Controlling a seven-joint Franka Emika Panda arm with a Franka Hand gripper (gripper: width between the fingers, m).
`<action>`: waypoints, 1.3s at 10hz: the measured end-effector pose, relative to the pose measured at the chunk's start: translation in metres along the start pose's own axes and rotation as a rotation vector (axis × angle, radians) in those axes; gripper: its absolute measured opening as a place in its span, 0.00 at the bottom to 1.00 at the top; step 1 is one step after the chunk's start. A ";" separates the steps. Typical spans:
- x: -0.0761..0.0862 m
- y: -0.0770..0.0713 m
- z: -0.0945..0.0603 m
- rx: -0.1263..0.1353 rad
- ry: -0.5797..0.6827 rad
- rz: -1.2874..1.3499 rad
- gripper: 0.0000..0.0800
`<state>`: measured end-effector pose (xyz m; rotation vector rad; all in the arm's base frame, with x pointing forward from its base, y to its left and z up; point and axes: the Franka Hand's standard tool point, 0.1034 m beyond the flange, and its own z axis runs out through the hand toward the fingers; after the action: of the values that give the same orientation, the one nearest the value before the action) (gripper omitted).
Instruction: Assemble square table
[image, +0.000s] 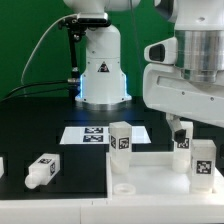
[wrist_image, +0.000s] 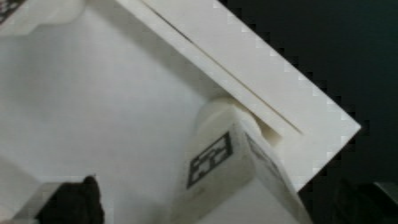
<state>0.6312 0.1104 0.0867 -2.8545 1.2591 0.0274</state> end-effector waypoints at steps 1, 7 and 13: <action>0.000 0.000 0.000 0.000 0.000 -0.059 0.81; 0.003 -0.014 0.005 0.030 0.087 -0.517 0.65; 0.004 -0.008 0.008 0.040 0.082 -0.025 0.36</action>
Offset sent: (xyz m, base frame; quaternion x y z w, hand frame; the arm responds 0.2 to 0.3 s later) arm 0.0207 0.0307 -0.0151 0.0851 0.0724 -0.4425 0.8898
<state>0.6398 0.1131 0.0784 -2.8649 1.2221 -0.1152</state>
